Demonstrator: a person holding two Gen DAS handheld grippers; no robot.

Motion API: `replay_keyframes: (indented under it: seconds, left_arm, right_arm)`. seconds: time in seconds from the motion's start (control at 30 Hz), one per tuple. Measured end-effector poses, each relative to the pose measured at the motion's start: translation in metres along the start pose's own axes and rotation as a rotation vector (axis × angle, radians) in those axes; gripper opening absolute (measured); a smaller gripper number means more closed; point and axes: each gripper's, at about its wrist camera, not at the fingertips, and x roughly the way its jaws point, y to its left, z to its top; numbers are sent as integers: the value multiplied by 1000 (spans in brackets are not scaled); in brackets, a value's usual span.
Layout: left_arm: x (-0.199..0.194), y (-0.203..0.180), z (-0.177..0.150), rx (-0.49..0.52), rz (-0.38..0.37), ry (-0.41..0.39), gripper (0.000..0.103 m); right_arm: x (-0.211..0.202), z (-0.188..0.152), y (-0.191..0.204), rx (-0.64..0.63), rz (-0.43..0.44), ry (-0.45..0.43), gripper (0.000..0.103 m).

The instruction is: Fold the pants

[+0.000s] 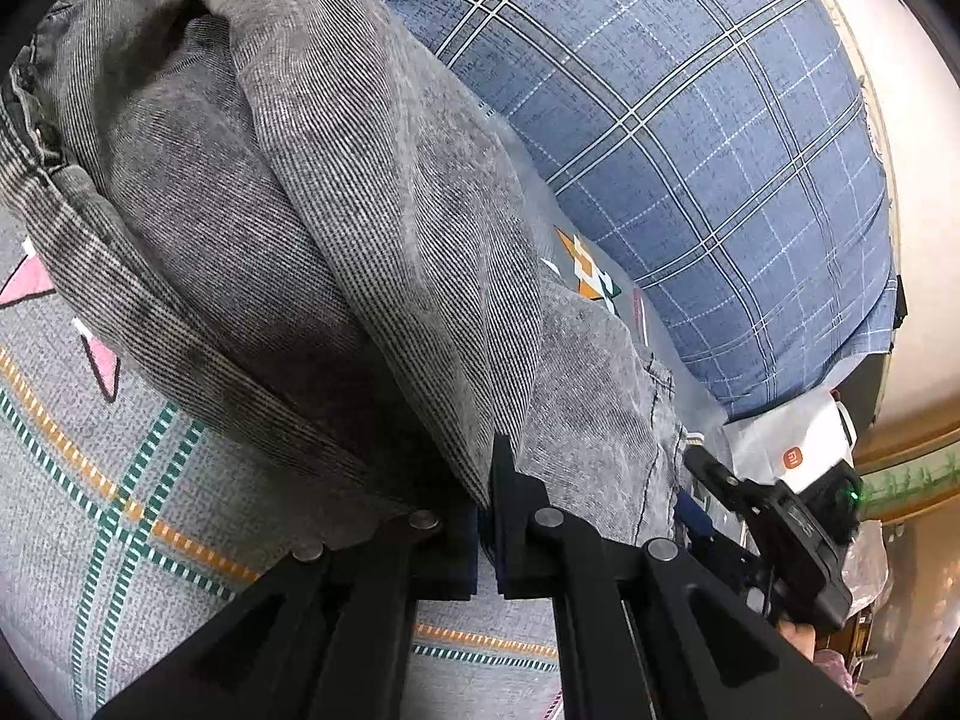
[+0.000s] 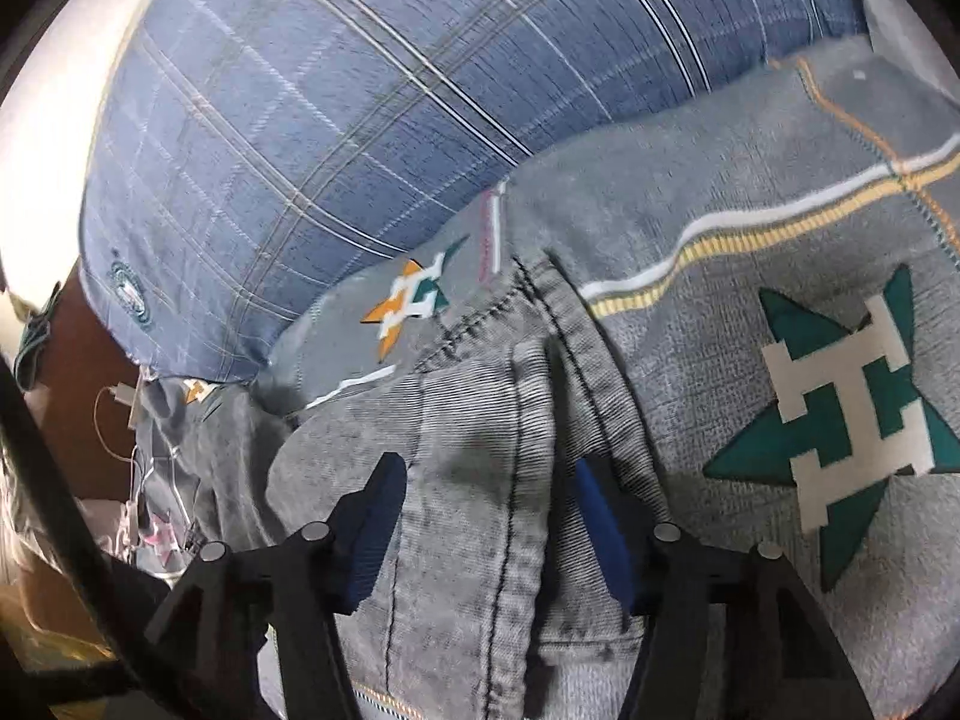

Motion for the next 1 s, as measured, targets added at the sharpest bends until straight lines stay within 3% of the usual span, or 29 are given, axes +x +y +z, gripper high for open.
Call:
replay_keyframes:
  seconds: [0.07,0.13,0.37,0.47,0.57,0.67,0.73,0.77,0.8,0.83,0.93,1.0]
  left_arm:
    - [-2,1,-3,11,3,-4,3]
    - [-10,2,-8,26,6,-10,3]
    - [-42,-39,3,59,-123,-87,3]
    - [-26,-55,13,60,-139,-45,3]
    - [15,-48,7,74,-71,57,3]
    - [38,-29,1,53,-50,86,3]
    - [37,-23,0,30,-91,69,3]
    - [35,-23,-1,36,-88,60,3]
    - [33,-27,-1,54,-79,51,3]
    - [32,-27,-1,65,-74,50,3]
    - [33,-34,2,68,-67,46,3]
    - [34,-36,5,66,-66,48,3]
  right_arm:
    - [1,3,0,7,-40,-15,12]
    - [3,2,11,-41,-56,-29,7]
    - [-69,27,57,-191,-28,-216,7]
    - [-59,48,61,-235,-81,-249,7]
    - [-23,55,30,-187,-110,-157,7]
    - [22,54,-12,-65,-121,-34,12]
    - [7,56,-14,-35,-69,-57,19]
    - [-7,55,-9,-52,-59,-90,43]
    - [-21,52,-6,-64,-58,-127,80]
    - [-39,44,-3,-58,-71,-159,84]
    - [-59,23,1,-26,-24,-144,80]
    - [-60,5,-4,8,6,-120,67]
